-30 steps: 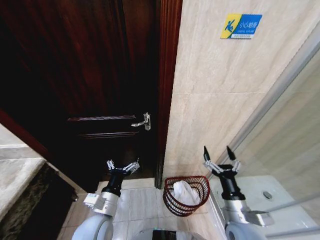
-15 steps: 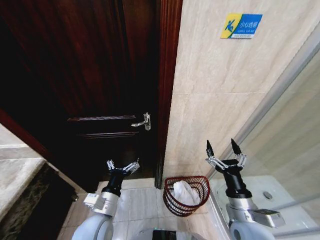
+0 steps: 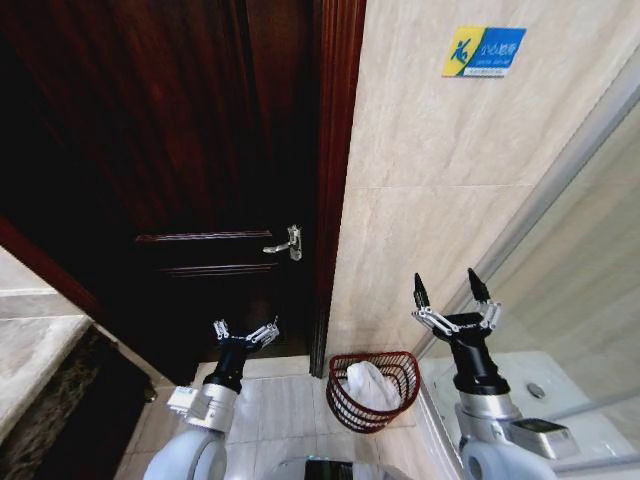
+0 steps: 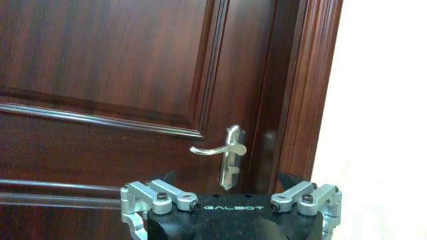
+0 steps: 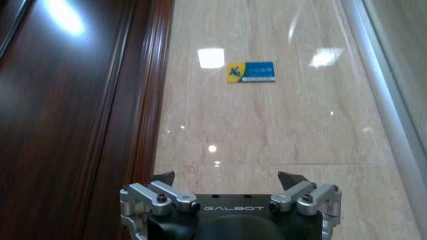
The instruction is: Discard the used towel into the hamper.
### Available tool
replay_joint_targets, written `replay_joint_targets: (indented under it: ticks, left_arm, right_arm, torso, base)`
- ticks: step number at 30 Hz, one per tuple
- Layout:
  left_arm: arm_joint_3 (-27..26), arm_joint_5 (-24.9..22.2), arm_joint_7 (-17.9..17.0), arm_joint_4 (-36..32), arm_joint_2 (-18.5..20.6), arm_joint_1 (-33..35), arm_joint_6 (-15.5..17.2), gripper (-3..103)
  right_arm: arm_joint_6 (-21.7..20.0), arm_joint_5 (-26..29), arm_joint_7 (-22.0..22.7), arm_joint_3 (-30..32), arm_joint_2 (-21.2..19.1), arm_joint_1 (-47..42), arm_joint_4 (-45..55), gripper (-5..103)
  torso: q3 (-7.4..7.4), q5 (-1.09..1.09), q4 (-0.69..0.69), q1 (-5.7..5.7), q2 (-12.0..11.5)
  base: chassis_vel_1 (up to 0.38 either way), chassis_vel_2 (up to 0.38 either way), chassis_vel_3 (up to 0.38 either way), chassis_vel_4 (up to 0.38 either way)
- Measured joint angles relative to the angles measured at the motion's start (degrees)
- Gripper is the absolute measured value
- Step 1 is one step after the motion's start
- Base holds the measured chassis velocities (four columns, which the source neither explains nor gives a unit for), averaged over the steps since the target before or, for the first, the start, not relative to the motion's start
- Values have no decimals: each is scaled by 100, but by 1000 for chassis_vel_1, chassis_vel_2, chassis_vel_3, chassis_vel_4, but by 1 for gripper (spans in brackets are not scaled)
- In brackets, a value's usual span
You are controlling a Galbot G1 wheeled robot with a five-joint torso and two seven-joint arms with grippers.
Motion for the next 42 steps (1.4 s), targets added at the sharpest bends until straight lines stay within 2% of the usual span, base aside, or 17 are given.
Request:
replay_joint_targets:
  ticks: [10,22,42]
  left_arm:
    - [0,0,0,0,0,0,0,100]
    - [0,0,0,0,0,0,0,100]
    - [0,0,0,0,0,1,0,100]
  right_arm:
    - [179,-183,-63,-107,66,-90,2,100]
    - [44,-268,-105,-178,71,49,16,100]
    - [83,-232,-232,-237,68,43,-25,100]
  torso:
    - [0,-2,1,-2,1]
    - [0,0,1,0,1]
    - [-1,-2,1,-4,2]
  base:
    - [147,-150,-146,156]
    - [102,-98,-100,108]
    - [130,-132,-138,134]
